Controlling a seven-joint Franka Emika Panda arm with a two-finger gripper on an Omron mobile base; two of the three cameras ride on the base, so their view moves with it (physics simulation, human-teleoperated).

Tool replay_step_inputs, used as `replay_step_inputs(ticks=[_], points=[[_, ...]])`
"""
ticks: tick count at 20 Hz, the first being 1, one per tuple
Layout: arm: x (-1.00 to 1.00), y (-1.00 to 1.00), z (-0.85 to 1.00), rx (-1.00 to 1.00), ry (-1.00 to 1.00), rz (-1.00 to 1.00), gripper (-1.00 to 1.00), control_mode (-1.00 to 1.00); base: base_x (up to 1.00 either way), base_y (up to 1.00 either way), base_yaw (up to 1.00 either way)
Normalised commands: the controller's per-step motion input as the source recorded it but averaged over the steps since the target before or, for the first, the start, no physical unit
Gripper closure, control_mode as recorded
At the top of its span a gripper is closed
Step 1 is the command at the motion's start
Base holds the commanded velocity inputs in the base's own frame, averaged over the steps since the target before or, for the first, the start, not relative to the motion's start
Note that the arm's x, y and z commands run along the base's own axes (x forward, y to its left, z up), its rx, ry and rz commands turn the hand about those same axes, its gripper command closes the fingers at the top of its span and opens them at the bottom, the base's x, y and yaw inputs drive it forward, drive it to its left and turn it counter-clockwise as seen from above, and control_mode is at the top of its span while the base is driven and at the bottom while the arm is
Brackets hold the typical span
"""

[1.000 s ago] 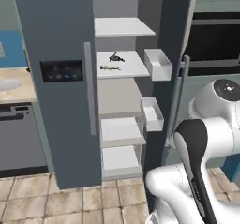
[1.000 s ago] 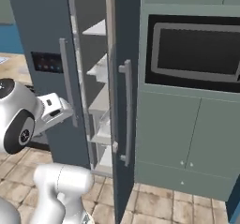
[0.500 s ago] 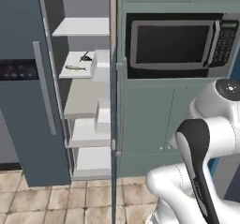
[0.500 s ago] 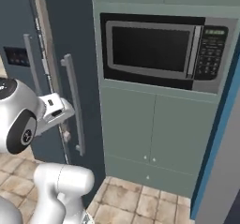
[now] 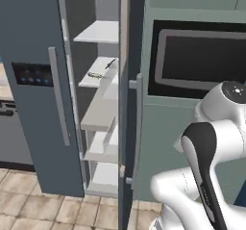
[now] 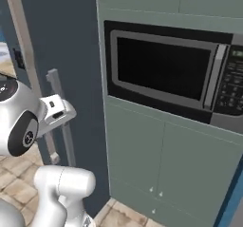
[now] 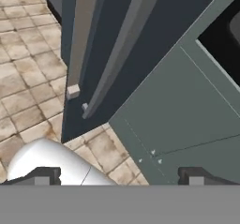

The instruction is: Place the fish on the counter behind the older fish on the same shelf of the fridge to maintain FIFO order. Close the fridge door when finished.

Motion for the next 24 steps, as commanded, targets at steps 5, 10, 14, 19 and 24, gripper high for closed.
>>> replay_step_inputs(ticks=[5,10,14,19,24], points=[[0.00,0.00,0.00,0.00,0.00,0.00,-1.00,1.00,0.33,-0.47,0.42],[0.00,0.00,0.00,0.00,0.00,0.00,-1.00,1.00,0.47,-0.25,0.39],[0.00,0.00,0.00,0.00,0.00,0.00,-1.00,1.00,0.50,-0.32,0.42],[0.00,0.00,0.00,0.00,0.00,0.00,-1.00,1.00,0.25,-0.36,0.34],[0.00,0.00,0.00,0.00,0.00,0.00,-1.00,1.00,0.04,-0.16,0.08]])
